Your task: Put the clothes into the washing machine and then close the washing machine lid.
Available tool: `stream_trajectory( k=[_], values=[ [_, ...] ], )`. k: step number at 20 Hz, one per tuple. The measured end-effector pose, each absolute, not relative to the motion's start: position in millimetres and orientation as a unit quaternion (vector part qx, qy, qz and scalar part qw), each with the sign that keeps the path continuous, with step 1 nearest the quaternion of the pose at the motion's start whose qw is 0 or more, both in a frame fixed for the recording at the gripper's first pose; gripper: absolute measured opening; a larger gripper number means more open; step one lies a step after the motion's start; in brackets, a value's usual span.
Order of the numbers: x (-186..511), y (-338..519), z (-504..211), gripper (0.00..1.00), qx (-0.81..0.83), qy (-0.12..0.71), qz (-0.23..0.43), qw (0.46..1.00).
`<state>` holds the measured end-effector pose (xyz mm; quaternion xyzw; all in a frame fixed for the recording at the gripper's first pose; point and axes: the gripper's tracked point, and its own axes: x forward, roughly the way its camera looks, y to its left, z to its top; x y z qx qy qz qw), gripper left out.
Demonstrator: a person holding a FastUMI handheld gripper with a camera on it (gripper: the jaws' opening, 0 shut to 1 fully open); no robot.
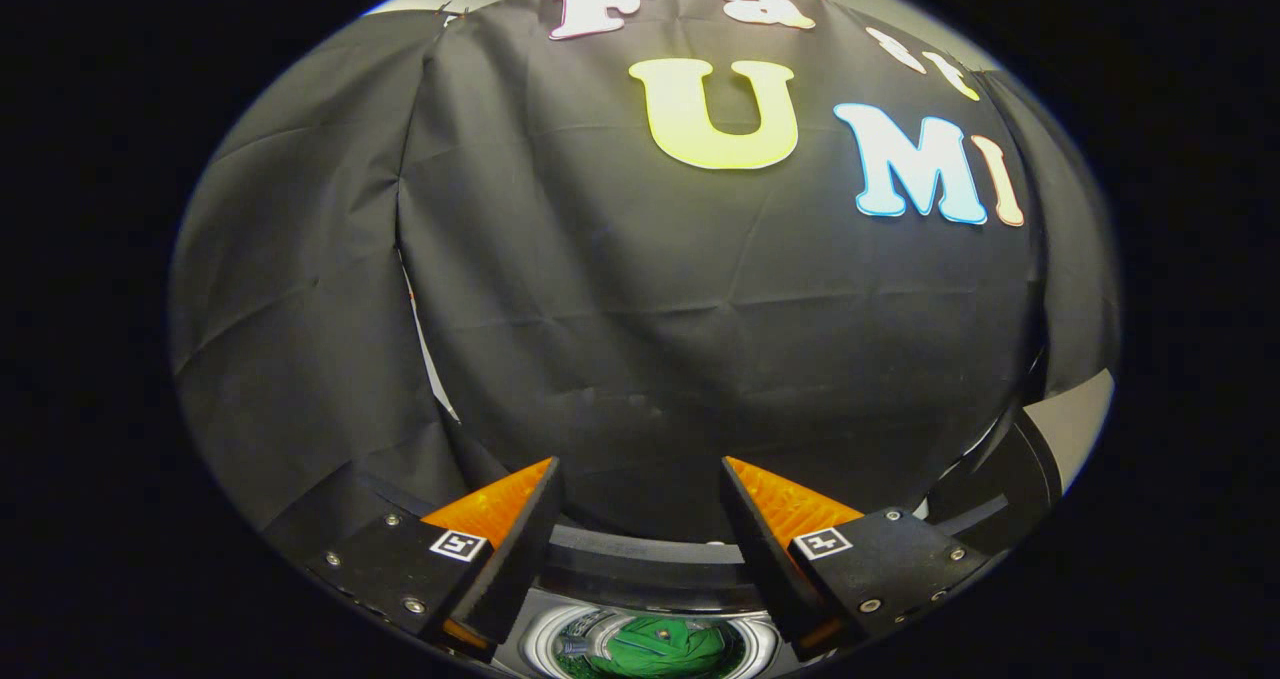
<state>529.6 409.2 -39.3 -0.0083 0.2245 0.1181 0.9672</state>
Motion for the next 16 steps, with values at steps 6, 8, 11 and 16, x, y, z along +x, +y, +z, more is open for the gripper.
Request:
stream_trajectory(
  k=[6,8,11,16],
  values=[
    [501,410,-41,0.95,-0.01,0.214,0.128,0.968],
    [490,411,-44,0.95,-0.01,0.216,0.13,0.968],
    [473,412,-47,0.95,-0.012,0.219,0.137,0.966],
    [440,408,-83,0.94,-0.027,0.248,0.147,0.957]
  ],
)
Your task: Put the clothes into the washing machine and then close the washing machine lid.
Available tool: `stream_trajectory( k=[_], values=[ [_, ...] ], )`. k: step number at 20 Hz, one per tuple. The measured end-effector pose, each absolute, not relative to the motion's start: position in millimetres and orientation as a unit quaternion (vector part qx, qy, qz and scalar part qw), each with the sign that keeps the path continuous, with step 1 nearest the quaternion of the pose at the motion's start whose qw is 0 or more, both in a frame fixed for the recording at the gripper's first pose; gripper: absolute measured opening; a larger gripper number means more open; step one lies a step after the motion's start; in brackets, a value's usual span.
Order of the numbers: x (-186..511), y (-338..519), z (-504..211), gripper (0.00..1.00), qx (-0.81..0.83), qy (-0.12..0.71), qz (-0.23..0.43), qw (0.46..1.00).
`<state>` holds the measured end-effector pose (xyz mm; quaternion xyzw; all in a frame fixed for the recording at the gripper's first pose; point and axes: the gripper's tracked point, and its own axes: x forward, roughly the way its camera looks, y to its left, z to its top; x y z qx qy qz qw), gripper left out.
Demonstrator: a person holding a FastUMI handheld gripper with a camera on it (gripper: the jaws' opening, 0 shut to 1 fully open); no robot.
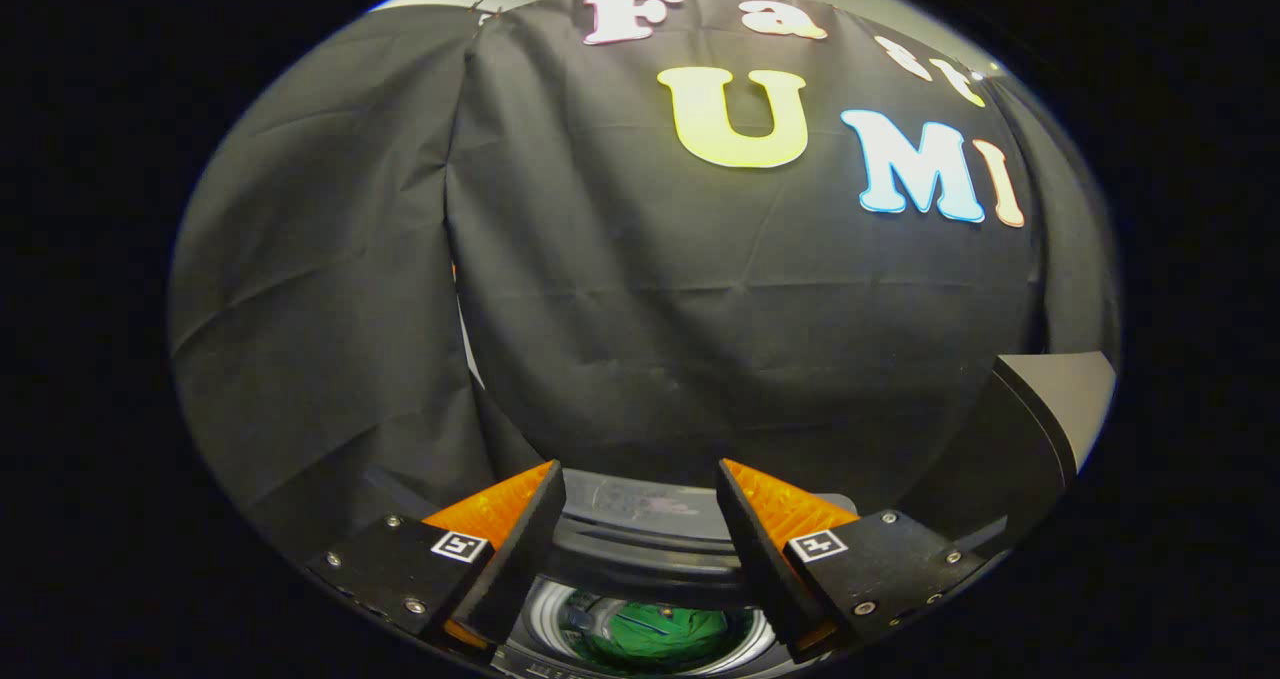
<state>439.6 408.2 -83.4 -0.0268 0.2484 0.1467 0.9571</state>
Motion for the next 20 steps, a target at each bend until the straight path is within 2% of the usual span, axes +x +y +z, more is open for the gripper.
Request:
stream_trajectory(
  k=[8,14,20],
  values=[
    [363,389,-143,0.94,-0.036,0.278,0.148,0.948],
    [323,388,-96,0.94,-0.023,0.228,0.167,0.959],
    [271,349,-27,0.94,-0.004,0.148,0.163,0.975]
  ],
)
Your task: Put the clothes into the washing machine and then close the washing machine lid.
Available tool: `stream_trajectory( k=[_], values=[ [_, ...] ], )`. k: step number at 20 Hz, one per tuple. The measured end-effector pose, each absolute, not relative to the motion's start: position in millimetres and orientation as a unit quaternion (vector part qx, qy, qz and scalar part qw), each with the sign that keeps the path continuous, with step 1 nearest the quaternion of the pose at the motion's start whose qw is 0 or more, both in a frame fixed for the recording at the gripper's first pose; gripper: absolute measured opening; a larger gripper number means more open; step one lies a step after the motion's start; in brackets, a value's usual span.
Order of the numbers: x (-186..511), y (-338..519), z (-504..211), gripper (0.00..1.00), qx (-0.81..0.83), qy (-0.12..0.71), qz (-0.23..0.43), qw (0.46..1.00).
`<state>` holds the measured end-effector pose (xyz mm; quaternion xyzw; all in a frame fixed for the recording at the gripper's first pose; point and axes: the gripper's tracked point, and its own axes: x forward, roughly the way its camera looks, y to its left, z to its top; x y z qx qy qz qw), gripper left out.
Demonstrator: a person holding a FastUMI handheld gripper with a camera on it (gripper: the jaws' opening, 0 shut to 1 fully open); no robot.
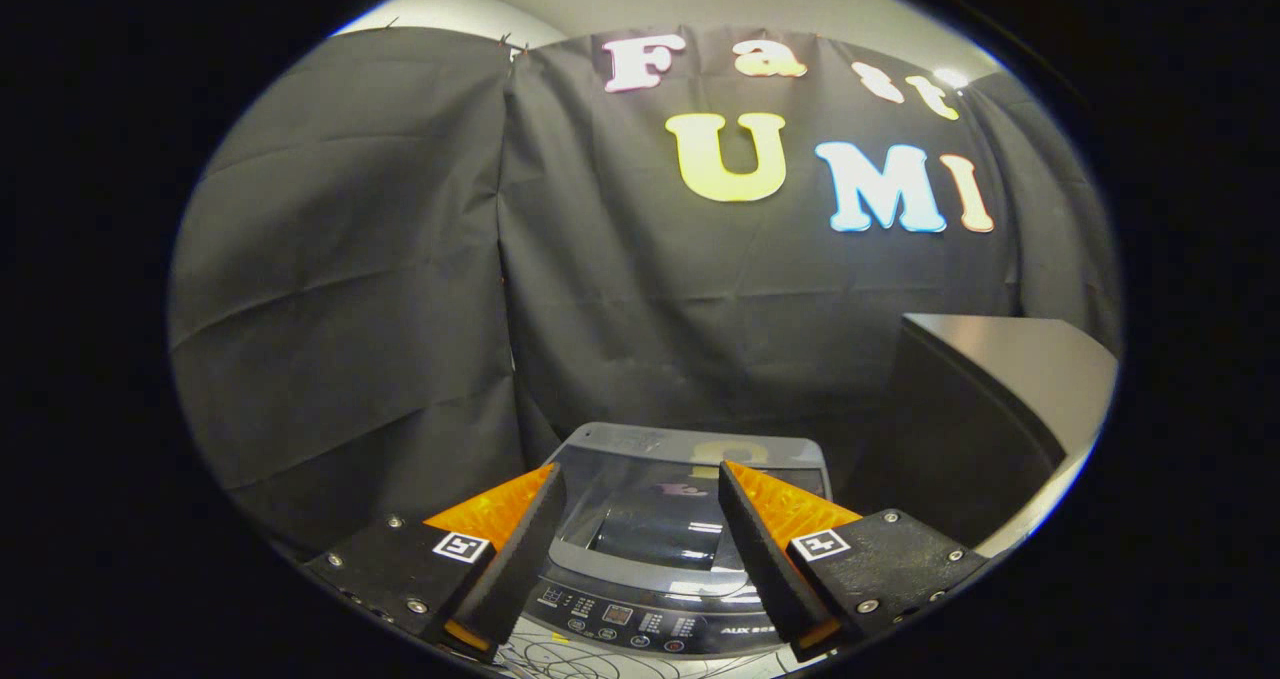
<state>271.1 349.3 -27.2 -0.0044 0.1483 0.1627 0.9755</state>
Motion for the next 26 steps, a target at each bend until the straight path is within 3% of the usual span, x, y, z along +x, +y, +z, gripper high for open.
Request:
stream_trajectory(
  k=[12,26],
  values=[
    [207,205,63,0.94,-0.007,0.042,0.088,0.995],
    [148,67,68,0.94,-0.018,-0.003,0.04,0.999]
  ],
)
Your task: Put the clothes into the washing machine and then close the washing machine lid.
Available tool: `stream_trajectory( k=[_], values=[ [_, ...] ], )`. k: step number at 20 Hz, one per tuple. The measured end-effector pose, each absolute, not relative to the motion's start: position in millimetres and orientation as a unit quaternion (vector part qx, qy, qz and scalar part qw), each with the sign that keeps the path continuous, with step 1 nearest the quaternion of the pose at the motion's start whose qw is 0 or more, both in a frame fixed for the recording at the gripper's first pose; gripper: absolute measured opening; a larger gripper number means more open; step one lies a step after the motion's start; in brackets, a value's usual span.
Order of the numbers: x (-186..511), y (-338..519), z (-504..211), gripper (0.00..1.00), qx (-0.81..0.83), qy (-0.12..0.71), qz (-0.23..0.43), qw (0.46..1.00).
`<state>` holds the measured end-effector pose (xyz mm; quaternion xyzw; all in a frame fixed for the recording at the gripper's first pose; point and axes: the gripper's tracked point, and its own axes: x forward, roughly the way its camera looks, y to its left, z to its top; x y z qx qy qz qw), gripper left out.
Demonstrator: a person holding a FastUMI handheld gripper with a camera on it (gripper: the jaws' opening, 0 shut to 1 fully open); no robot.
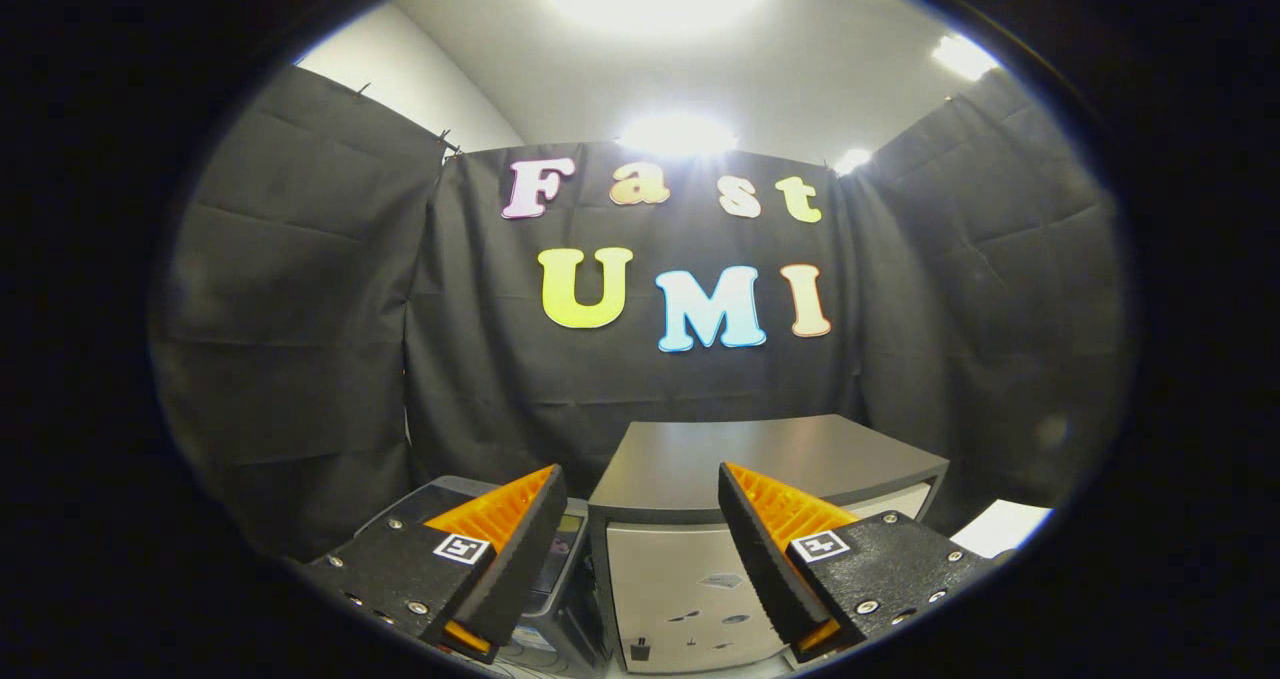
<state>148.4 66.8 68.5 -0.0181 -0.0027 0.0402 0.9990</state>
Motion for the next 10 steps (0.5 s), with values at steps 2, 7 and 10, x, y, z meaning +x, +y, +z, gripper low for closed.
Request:
stream_trajectory(
  k=[2,7,10],
  values=[
    [142,55,64,0.94,-0.009,0.003,0.039,0.999],
    [127,37,50,0.94,0.005,0.015,0.04,0.999],
    [119,34,47,0.94,0.006,0.016,0.045,0.999]
  ],
)
